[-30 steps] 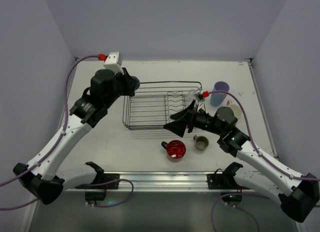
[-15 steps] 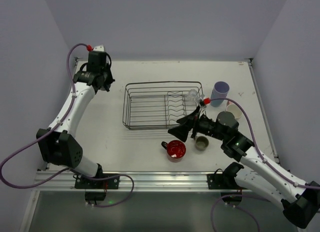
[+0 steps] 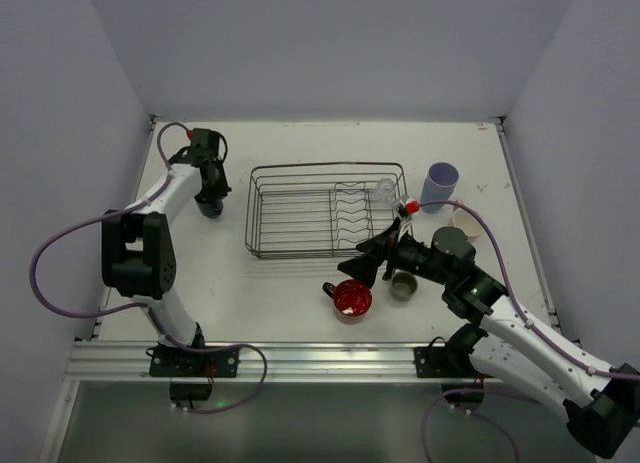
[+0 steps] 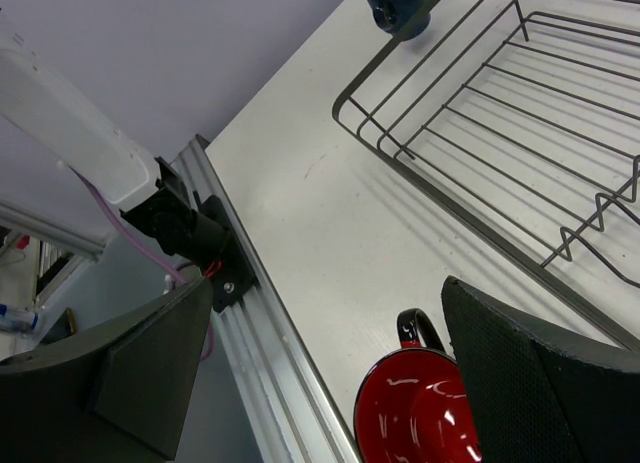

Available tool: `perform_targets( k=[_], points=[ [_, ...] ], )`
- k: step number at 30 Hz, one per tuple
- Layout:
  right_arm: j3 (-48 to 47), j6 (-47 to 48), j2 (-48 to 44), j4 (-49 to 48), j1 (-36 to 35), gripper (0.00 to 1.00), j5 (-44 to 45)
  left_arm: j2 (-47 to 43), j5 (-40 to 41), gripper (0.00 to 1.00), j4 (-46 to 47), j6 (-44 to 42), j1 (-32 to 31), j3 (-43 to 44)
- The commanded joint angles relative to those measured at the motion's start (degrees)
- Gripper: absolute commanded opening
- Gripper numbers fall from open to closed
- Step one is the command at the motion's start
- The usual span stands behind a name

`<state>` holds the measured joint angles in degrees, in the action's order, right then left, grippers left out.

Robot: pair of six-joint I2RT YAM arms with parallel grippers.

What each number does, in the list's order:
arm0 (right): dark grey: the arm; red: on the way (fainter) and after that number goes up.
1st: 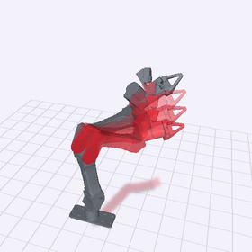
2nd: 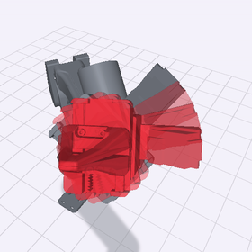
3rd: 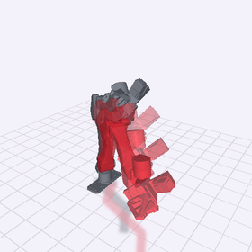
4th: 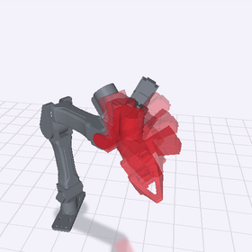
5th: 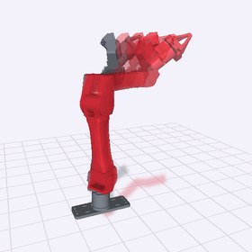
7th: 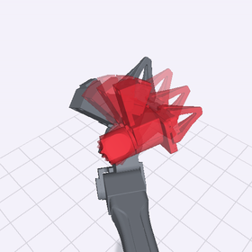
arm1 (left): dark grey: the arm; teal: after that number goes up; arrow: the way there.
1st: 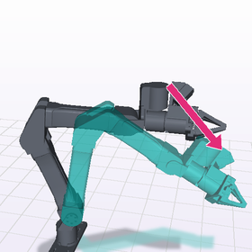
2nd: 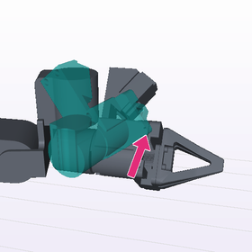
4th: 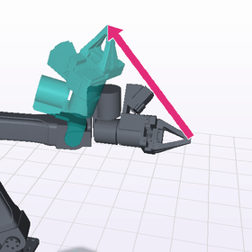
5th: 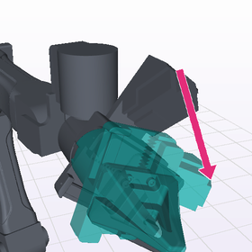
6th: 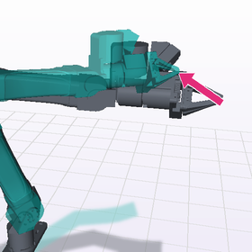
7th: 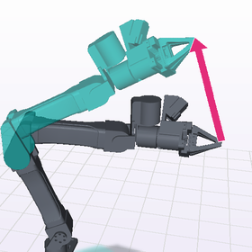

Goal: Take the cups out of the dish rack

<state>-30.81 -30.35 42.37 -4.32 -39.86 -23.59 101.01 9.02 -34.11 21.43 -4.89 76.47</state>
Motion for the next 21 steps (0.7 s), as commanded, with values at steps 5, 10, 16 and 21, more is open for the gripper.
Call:
perform_targets(
  k=[5,10,16,21],
  points=[
    [0.1,1.2,0.4,-1.5,-0.2,0.99,0.4,-1.8,1.1,0.00,10.8,-0.4,0.8,-7.1],
    [-0.1,1.0,0.2,-1.4,-0.1,0.99,0.7,-2.1,1.6,0.00,15.8,0.8,0.8,-11.2],
    [-0.7,1.5,0.4,-0.7,-0.2,0.99,2.3,-2.5,1.4,0.24,15.8,1.5,0.8,-11.4],
    [-3.6,2.2,2.7,3.4,-0.2,0.99,8.8,-5.1,1.9,0.57,14.3,1.9,0.8,-10.5]
  ],
)
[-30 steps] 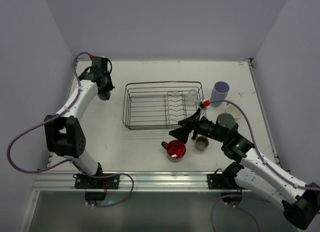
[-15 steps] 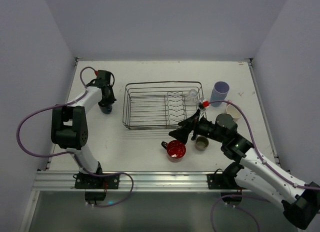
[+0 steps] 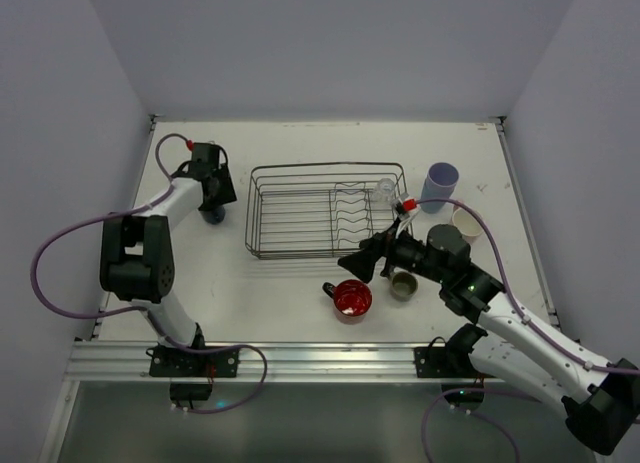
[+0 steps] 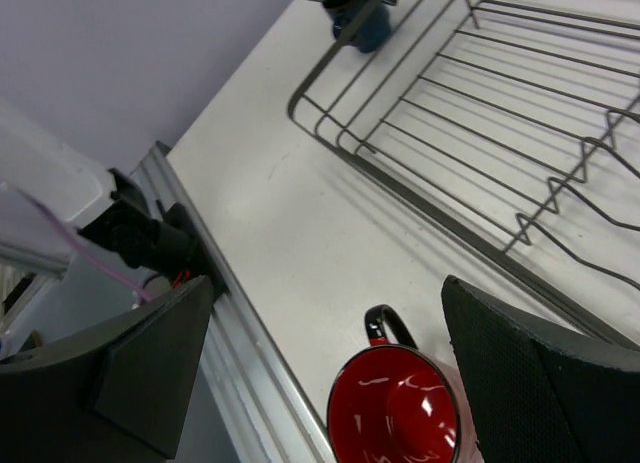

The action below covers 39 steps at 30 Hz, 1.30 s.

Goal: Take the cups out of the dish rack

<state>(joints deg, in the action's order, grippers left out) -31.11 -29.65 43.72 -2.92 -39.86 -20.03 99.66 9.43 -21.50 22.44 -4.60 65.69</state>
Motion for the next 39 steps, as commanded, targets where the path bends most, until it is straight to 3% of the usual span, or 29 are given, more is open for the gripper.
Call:
perform_targets(
  k=[1,4,10,14,20,23,27,32,39],
  points=[
    [-4.3,1.7,1.8,2.7,-0.2,0.99,7.6,-4.7,1.5,0.65,1.2,0.9,0.5,0.7],
    [-6.4,2.2,4.2,4.9,0.0,0.99,12.3,-6.0,1.5,0.75,-1.0,1.2,0.5,2.2],
    [-13.4,4.2,11.8,10.0,0.9,0.85,25.4,-15.6,-4.8,0.78,-0.3,1.5,0.4,2.4],
    [-18.6,6.5,18.6,13.0,2.5,0.69,34.0,-27.4,-16.4,0.78,4.6,1.7,0.2,-1.8],
    [-27.0,8.0,29.4,16.1,6.9,0.59,39.4,-44.8,-29.4,0.78,9.0,2.4,-2.4,-12.0],
    [-30.6,7.7,35.1,17.6,9.6,0.58,39.7,-52.4,-34.9,0.79,10.4,1.7,-5.0,-17.4],
    [-35.1,6.7,41.4,19.2,11.1,0.63,41.0,-60.9,-35.9,0.81,10.0,-0.8,-7.8,-23.7],
    [-37.6,5.0,47.7,19.5,12.8,0.66,42.2,-63.8,-32.6,0.82,8.7,-3.3,-13.5,-26.1],
    [-40.5,3.8,53.8,19.4,14.3,0.65,43.1,-64.3,-32.8,0.82,8.6,-3.0,-14.2,-25.9]
  ],
)
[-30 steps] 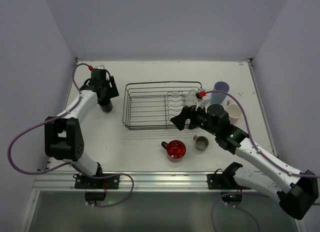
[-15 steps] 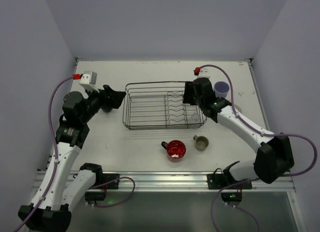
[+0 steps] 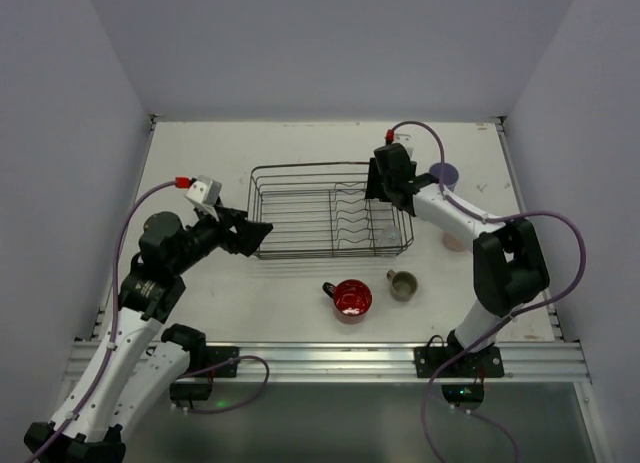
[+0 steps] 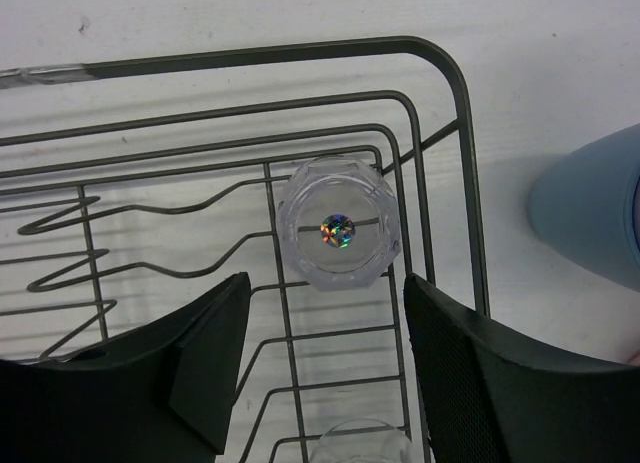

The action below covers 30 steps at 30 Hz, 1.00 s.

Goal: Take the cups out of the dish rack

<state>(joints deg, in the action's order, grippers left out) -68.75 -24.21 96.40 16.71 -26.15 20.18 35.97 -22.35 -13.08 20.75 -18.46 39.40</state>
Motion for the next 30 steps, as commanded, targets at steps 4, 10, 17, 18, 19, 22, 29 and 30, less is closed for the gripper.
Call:
perform_targets(
  k=[4,10,17,18,19,22,29,30],
  points=[
    [-4.2,-1.5,3.4,-0.3,1.3,0.66,2.8,-0.3,-1.3,0.82,0.2,-1.4,-0.3,0.4],
    [-7.3,-0.3,7.4,-1.4,2.5,0.69,2.1,1.3,-2.6,0.82,0.6,-1.1,-0.3,0.4],
    [-6.5,0.6,7.9,-4.5,3.1,0.44,1.5,2.5,-2.0,0.82,0.7,-1.2,-0.2,0.5],
    [-5.1,0.7,7.1,-5.3,3.0,0.38,1.4,2.7,-2.1,0.82,0.7,-1.1,-0.2,0.5],
    [-4.1,0.9,4.9,-7.2,3.0,0.32,1.4,3.0,-2.1,0.82,0.6,-1.1,-0.2,0.6],
    [0.3,2.5,0.0,-10.7,2.9,0.29,-0.3,4.1,-3.9,0.82,2.1,-0.1,-0.2,0.5],
    [11.5,0.7,-18.4,-19.5,2.7,0.23,-12.3,9.0,-13.6,0.79,12.0,10.7,-0.3,-0.3],
    [14.0,-1.4,-22.1,-20.0,2.7,0.21,-14.4,9.6,-14.3,0.77,14.7,12.0,-0.3,-0.4]
  ],
)
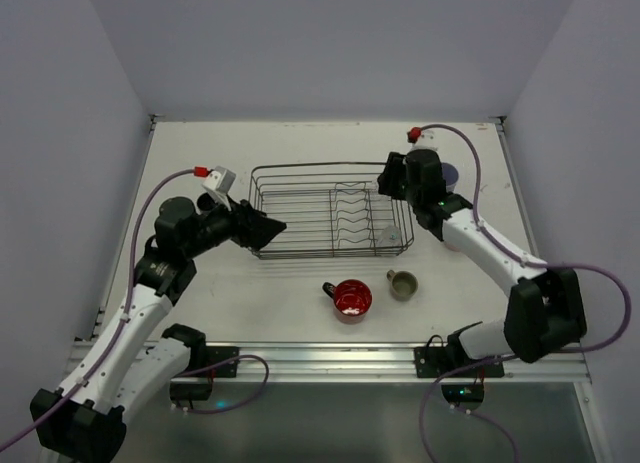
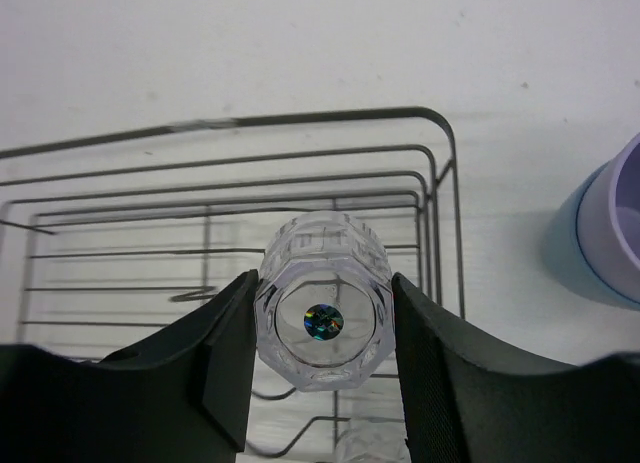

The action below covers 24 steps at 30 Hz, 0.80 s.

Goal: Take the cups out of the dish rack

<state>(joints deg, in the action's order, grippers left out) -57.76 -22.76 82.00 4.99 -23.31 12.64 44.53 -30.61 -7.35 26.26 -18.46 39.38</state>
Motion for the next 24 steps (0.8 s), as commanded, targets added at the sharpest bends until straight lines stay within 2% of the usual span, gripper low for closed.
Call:
perform_targets(
  k=[1,6,11,13,16,24],
  points=[
    [4.4,-4.3,-9.6,-9.7,-0.3,0.20,-10.8,1.6,-7.5,0.77,10.4,7.4,-0.3,-0.4],
    [16.2,-17.2,-20.4,-21.2,-0.5,0.17,-26.7,6.8,-12.6,0.75,21.6,16.3,-0.5,-1.7],
    [23.8,-28.3,-22.7,-36.9,-1.1,0.18,-41.5,14.1,-16.2,0.75,31.1,22.5,-2.7,-2.4],
    [25.6,-33.0,-22.1,-43.9,-2.1,0.18,-43.8,15.9,-16.1,0.75,34.1,24.4,-4.1,-2.8],
    [27.5,-36.6,-21.4,-48.6,-3.8,0.18,-45.8,19.3,-14.3,0.74,36.1,25.8,-6.3,-2.0],
    [30.3,-38.5,-18.3,-53.4,-6.7,0.18,-44.3,24.9,-13.2,0.68,41.4,28.8,-10.1,-1.0]
  ],
)
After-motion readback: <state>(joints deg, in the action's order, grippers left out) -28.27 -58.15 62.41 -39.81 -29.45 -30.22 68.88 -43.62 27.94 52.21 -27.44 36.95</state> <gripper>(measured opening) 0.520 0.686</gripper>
